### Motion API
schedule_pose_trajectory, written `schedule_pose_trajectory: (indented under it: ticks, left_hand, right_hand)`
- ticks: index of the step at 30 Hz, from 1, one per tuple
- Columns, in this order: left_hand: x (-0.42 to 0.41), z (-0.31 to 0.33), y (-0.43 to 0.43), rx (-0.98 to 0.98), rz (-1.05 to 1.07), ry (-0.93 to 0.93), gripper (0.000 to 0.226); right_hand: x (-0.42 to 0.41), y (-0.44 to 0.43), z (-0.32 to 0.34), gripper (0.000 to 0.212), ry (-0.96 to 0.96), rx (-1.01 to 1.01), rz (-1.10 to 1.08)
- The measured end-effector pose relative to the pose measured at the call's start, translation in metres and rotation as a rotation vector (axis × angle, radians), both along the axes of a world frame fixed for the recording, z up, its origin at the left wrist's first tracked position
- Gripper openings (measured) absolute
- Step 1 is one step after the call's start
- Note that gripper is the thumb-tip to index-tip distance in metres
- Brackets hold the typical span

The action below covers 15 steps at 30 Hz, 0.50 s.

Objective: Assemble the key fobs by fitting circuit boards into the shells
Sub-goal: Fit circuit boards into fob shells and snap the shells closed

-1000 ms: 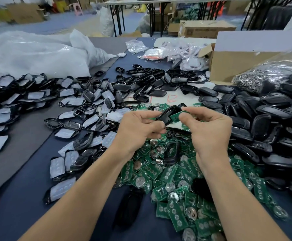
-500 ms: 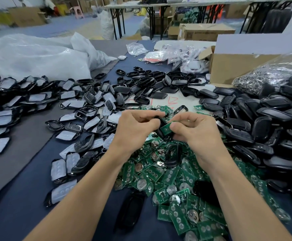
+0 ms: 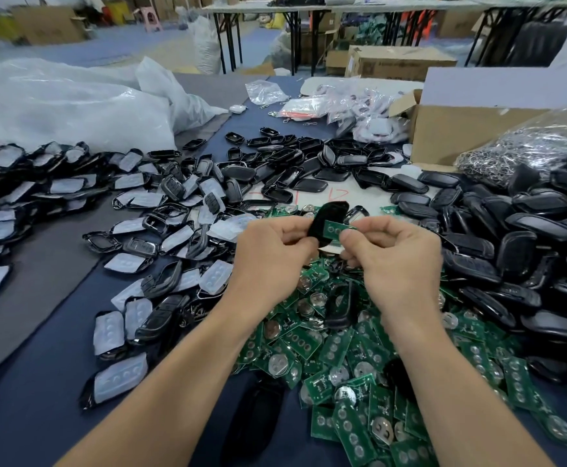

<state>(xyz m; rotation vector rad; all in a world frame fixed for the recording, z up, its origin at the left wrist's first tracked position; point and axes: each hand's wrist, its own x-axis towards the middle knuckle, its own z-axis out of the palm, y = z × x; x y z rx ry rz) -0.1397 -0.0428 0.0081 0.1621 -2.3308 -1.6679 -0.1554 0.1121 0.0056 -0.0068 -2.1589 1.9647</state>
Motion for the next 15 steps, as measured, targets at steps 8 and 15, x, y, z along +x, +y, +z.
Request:
schedule_pose_trajectory:
  ticks: [8, 15]
  left_hand:
    - [0.0008, -0.0002, -0.0011, -0.148, -0.025, -0.044, 0.035]
    - [0.0045, 0.0078, -0.0002, -0.109, -0.075, -0.015, 0.058]
  right_hand:
    - [0.0009, 0.0057, 0.0047, 0.034, 0.151, 0.164, 0.026]
    - [0.0029, 0.0031, 0.0009, 0.024, 0.201, 0.297, 0.007]
